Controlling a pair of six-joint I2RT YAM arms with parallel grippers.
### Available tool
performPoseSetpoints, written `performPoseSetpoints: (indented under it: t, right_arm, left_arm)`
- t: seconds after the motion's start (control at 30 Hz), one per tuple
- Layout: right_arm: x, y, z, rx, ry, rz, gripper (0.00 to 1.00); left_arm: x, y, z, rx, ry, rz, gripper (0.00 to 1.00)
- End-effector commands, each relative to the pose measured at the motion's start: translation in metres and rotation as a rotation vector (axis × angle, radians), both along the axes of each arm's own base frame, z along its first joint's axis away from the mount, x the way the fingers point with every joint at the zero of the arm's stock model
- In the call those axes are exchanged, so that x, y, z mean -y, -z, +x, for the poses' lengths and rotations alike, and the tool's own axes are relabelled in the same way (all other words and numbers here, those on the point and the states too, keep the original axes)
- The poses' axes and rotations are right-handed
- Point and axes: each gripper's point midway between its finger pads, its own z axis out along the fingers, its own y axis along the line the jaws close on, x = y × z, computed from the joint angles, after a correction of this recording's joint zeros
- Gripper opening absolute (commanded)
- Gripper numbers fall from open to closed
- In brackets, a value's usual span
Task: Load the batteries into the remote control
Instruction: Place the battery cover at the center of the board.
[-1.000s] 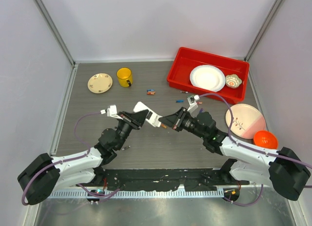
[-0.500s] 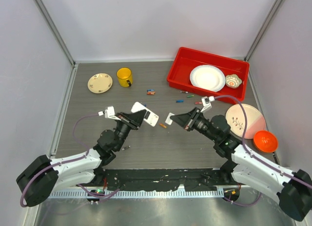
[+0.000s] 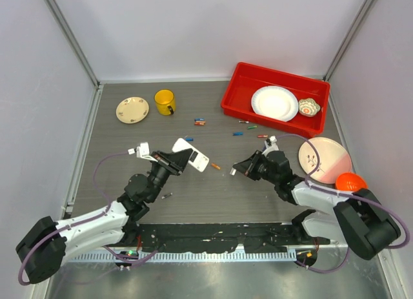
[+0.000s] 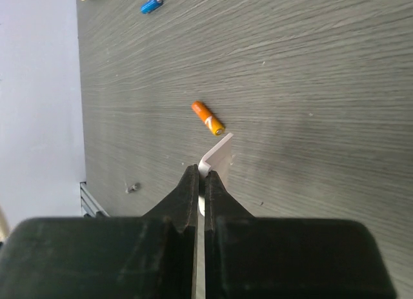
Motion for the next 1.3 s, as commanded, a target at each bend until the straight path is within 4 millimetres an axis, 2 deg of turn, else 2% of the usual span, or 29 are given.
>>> performPoseSetpoints:
  t: [0.0, 0.23, 0.4, 0.6, 0.87, 0.97, 1.0, 1.07, 1.1, 1.2, 1.23, 1.27]
  right_arm:
    - [-0.005, -0.013, 0.021, 0.096, -0.012, 0.019, 0.01]
    - [0.008, 0.025, 0.018, 0.013, 0.007, -0.044, 0.01]
    - [0.014, 0.041, 0.01, -0.033, 0.016, -0.065, 0.01]
    - [0.023, 0.05, 0.002, -0.062, 0.031, -0.094, 0.2]
    - [0.029, 0.052, -0.005, -0.076, 0.038, -0.116, 0.33]
    - [0.03, 0.042, -0.003, -0.053, 0.047, -0.113, 0.46]
    - [0.03, 0.032, -0.001, -0.025, 0.052, -0.102, 0.53]
    - [0.033, 0.021, 0.0, -0.006, 0.055, -0.119, 0.58]
    - [0.033, 0.002, 0.003, 0.045, 0.061, -0.104, 0.62]
    - [0.04, -0.022, 0.004, 0.099, 0.056, -0.162, 0.64]
    - [0.04, -0.042, 0.004, 0.138, 0.048, -0.16, 0.64]
    - [0.04, -0.051, 0.004, 0.163, 0.036, -0.169, 0.64]
  left_arm:
    - [0.002, -0.018, -0.008, 0.024, 0.044, -0.04, 0.0]
    - [-0.008, -0.015, -0.012, 0.024, 0.022, -0.049, 0.0]
    - [-0.007, -0.013, -0.012, 0.023, 0.023, -0.046, 0.0]
    - [-0.006, -0.013, -0.011, 0.025, 0.025, -0.046, 0.0]
    - [-0.006, -0.012, -0.01, 0.021, 0.025, -0.041, 0.0]
    - [-0.006, -0.012, -0.011, 0.017, 0.025, -0.039, 0.0]
    - [-0.006, -0.012, -0.011, 0.015, 0.023, -0.038, 0.0]
    - [-0.007, -0.011, -0.011, 0.012, 0.019, -0.035, 0.0]
    - [-0.008, -0.011, -0.01, 0.01, 0.013, -0.032, 0.0]
    - [-0.009, -0.007, -0.009, -0.007, 0.008, -0.02, 0.0]
    - [-0.009, -0.006, -0.009, -0.013, 0.007, -0.016, 0.0]
    - [-0.006, -0.004, -0.009, -0.021, 0.016, -0.012, 0.0]
